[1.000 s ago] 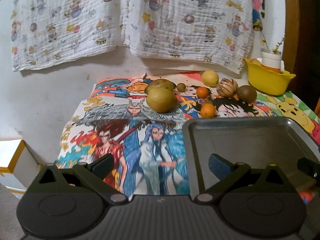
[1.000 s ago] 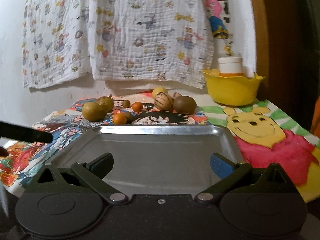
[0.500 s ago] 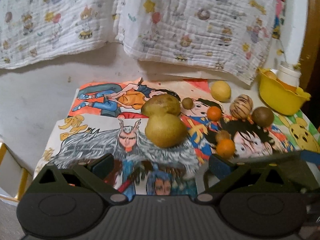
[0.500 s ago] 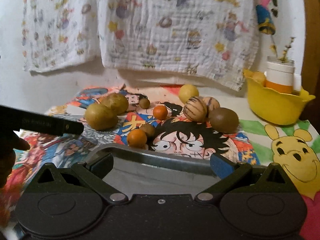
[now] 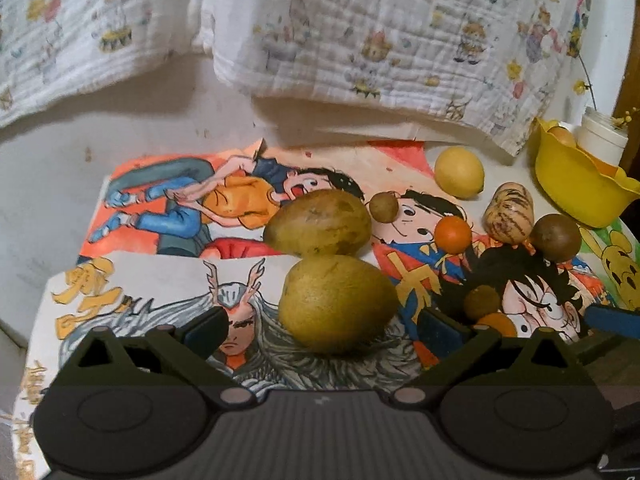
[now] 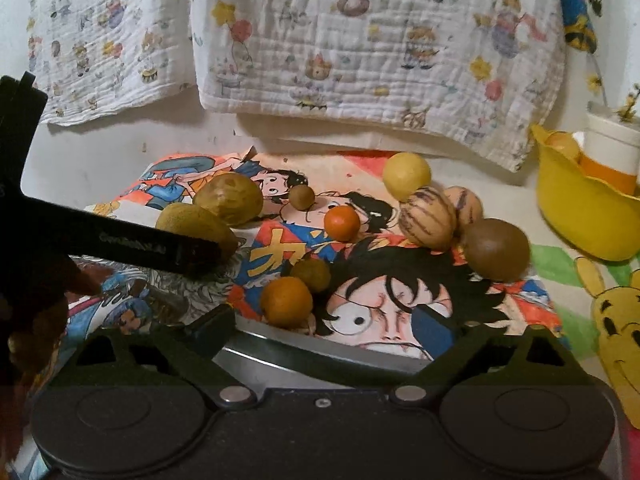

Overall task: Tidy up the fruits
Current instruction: 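Grasp a small orange with the right tool while the left tool grasps a large pear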

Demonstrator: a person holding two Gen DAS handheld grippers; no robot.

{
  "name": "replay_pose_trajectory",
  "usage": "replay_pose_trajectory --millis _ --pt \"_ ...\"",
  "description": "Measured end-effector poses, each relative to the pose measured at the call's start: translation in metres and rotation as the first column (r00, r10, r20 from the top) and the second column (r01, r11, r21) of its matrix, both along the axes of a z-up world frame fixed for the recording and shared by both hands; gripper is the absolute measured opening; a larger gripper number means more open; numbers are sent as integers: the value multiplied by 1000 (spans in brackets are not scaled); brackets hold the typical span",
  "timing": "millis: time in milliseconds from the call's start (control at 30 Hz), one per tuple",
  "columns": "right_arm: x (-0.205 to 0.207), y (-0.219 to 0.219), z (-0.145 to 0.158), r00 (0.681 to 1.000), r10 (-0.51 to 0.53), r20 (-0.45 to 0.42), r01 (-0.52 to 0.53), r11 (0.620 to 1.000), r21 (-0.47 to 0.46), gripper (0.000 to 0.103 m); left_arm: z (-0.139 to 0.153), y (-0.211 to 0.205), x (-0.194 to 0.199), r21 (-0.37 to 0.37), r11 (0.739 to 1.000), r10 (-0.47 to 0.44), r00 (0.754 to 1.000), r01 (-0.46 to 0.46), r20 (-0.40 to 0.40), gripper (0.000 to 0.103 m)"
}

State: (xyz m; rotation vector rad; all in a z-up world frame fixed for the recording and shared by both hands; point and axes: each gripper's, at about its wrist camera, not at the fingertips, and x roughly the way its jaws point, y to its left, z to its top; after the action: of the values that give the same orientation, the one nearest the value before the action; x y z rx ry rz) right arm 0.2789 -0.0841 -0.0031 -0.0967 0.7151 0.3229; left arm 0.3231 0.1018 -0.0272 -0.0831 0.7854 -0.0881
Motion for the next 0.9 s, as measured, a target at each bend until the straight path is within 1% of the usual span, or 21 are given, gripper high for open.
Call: replay_pose_trajectory --millis 67,133,200,267,300,400,500,600,700,900 --pt "5 5 -3 1000 1 -6 -1 1000 -7 88 -4 3 4 -13 1000 2 1000 -2 -2 101" --pt "10 10 -5 1000 7 -14 -7 1000 -6 86 -7 6 7 -30 1000 0 1000 0 -3 98" --pt "14 13 -6 1000 10 -24 -10 1000 2 80 -9 8 10 -54 998 -10 1000 10 -5 95" --pt "18 16 -9 999 10 -37 -9 1000 11 76 -9 8 12 -61 998 -20 1000 20 1 90" --pt "19 16 -10 999 7 -41 -7 1000 13 75 -10 8 12 -64 998 -28 1000 28 3 86" --pt "23 17 -14 998 -7 -63 9 999 32 63 -10 7 15 -80 996 -42 999 42 4 78" --pt "26 16 -18 996 -18 -88 23 998 62 54 -11 5 16 -93 994 -58 998 58 8 70" --pt "27 16 -19 995 -16 -95 23 997 73 48 -11 5 16 -94 994 -59 998 60 13 69" --pt "27 19 -20 995 -6 -96 14 996 83 38 -12 6 15 -106 993 -58 998 59 15 68" --pt "25 20 -19 996 3 -85 5 996 93 37 -10 5 11 -109 993 -45 999 46 13 67"
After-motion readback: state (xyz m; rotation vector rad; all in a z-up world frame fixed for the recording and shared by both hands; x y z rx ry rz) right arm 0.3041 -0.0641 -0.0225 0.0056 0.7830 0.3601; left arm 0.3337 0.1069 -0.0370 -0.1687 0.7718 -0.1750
